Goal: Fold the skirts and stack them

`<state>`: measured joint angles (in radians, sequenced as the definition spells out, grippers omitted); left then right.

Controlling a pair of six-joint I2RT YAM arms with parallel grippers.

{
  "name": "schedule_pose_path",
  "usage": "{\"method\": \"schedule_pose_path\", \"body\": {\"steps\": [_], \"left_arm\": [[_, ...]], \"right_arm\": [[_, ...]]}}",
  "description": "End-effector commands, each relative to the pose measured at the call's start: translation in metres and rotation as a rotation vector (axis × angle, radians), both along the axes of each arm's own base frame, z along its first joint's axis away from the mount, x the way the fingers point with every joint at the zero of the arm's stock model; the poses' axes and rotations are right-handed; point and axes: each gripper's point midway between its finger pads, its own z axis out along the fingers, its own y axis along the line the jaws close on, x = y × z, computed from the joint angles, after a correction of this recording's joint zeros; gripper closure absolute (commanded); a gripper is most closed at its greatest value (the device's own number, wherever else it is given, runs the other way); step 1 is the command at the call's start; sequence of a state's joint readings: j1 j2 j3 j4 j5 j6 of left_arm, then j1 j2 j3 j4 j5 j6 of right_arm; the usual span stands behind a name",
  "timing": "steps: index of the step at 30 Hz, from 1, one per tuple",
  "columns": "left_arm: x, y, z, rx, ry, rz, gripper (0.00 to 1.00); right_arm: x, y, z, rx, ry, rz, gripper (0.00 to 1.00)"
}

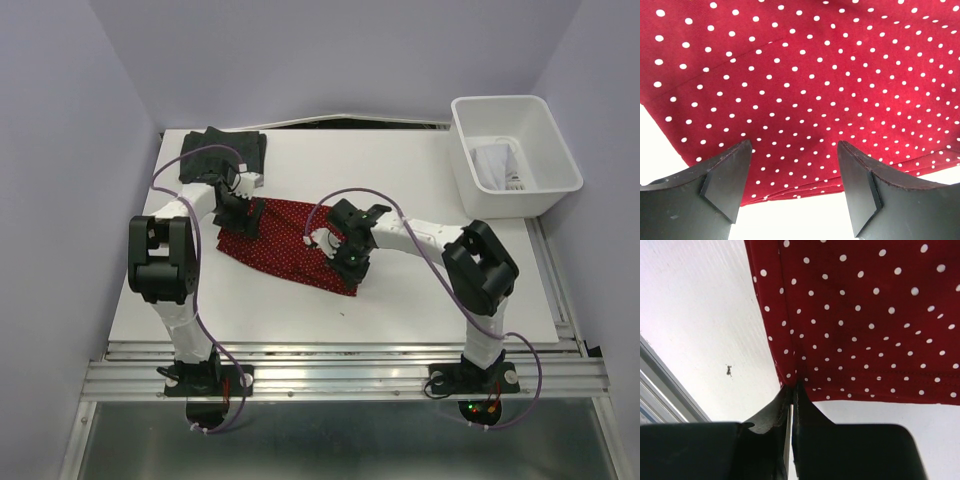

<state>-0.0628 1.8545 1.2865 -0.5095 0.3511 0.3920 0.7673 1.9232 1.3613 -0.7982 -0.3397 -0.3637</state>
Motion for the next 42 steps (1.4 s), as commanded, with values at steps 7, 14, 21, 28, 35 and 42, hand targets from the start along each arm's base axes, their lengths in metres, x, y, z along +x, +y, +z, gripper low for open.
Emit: {"method": "schedule_pose_path", "body": {"steps": [7,14,21,28,35,42], "left_arm": [[0.001,0.010,-0.006,-0.004,0.016,0.016,0.21],[0.001,0.008,0.001,-0.018,0.004,0.000,0.21],[0.005,0.000,0.074,-0.115,-0.207,-0.018,0.02],[0.003,0.050,0.101,-0.234,-0.277,0.171,0.02],[-0.007,0.081,0.033,-0.362,0.007,0.335,0.34],[-0.013,0.080,-0.002,-0.385,0.096,0.371,0.34]], "right_arm": [[-0.005,-0.017,0.029,-0.040,-0.055,0.062,0.99],[-0.002,-0.008,0.042,-0.014,-0.046,0.071,0.50],[0.038,0.020,0.087,0.125,-0.137,-0.076,0.49],[0.070,0.038,0.073,0.180,-0.143,-0.155,0.52],[0.083,0.054,0.062,0.207,-0.101,-0.203,0.53],[0.091,0.052,0.056,0.200,-0.104,-0.240,0.55]]}}
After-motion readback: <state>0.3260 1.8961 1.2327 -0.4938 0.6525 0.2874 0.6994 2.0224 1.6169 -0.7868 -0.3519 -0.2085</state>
